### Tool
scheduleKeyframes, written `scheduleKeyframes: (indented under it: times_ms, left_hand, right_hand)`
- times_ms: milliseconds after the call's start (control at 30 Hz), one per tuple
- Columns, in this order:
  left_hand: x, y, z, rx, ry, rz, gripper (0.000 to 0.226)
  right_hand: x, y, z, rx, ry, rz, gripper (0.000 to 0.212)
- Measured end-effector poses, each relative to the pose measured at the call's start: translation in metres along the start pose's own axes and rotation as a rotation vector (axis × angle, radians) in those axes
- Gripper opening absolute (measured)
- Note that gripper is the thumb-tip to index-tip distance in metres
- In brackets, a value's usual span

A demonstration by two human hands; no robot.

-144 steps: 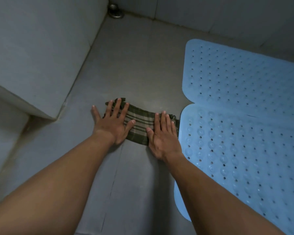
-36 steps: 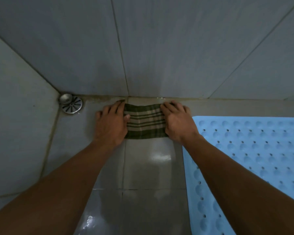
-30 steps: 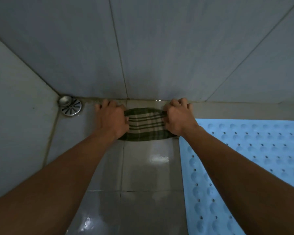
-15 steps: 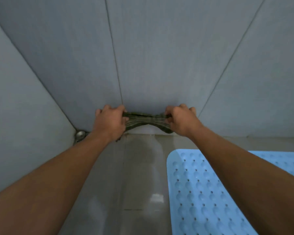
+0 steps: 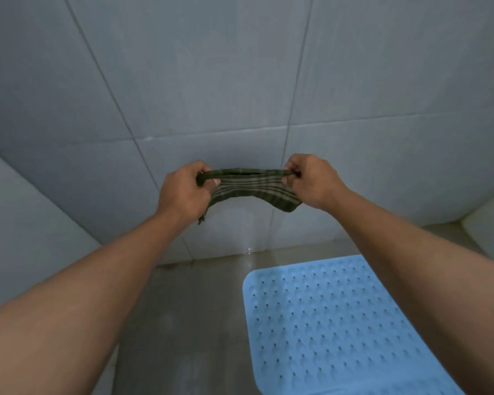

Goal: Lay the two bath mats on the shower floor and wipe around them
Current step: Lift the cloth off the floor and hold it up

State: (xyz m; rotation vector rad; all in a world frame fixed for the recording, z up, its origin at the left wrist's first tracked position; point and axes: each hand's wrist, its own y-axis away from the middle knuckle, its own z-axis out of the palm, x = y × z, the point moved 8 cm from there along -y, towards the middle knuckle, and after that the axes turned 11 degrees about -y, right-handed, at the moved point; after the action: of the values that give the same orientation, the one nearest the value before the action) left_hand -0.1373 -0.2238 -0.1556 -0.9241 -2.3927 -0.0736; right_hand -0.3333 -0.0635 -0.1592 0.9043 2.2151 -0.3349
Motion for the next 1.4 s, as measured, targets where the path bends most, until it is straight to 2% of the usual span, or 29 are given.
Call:
scheduleKeyframes:
  times_ms: [233, 367, 500, 767, 1067, 1267, 1400]
  left_hand:
    - [0.147, -0.01, -0.121, -0.039, 0.129, 0.04, 0.007]
    - [0.245, -0.021, -0.165, -0.079, 0.15, 0.112, 0.007]
    - [0.344, -0.036, -0.191, -0.116, 0.173, 0.19, 0.008]
    - [0.545, -0.066, -0.208, -0.238, 0.216, 0.368, 0.008]
    - [0.734, -0.077, -0.201, -0.479, 0.334, 0.581, 0.007]
    - [0.834, -0.069, -0.213, -0.455, 0.267, 0.744, 0.02]
    - [0.906, -0.06, -0.227, -0.419, 0.198, 0.919, 0.005]
  right_hand:
    - [-0.076, 0.047, -0.173, 0.125, -0.095, 0.046, 0.014]
    - [-0.101, 0.071, -0.279, 0.163, -0.106, 0.084, 0.004]
    - [-0.113, 0.085, -0.381, 0.192, -0.077, 0.112, 0.005]
    - [-0.102, 0.12, -0.572, 0.334, -0.043, 0.207, 0.002]
    - [-0.076, 0.157, -0.739, 0.483, 0.007, 0.293, 0.006]
    - [-0.076, 0.189, -0.819, 0.587, 0.037, 0.305, 0.007]
    - [-0.075, 0.208, -0.871, 0.66, 0.058, 0.353, 0.007]
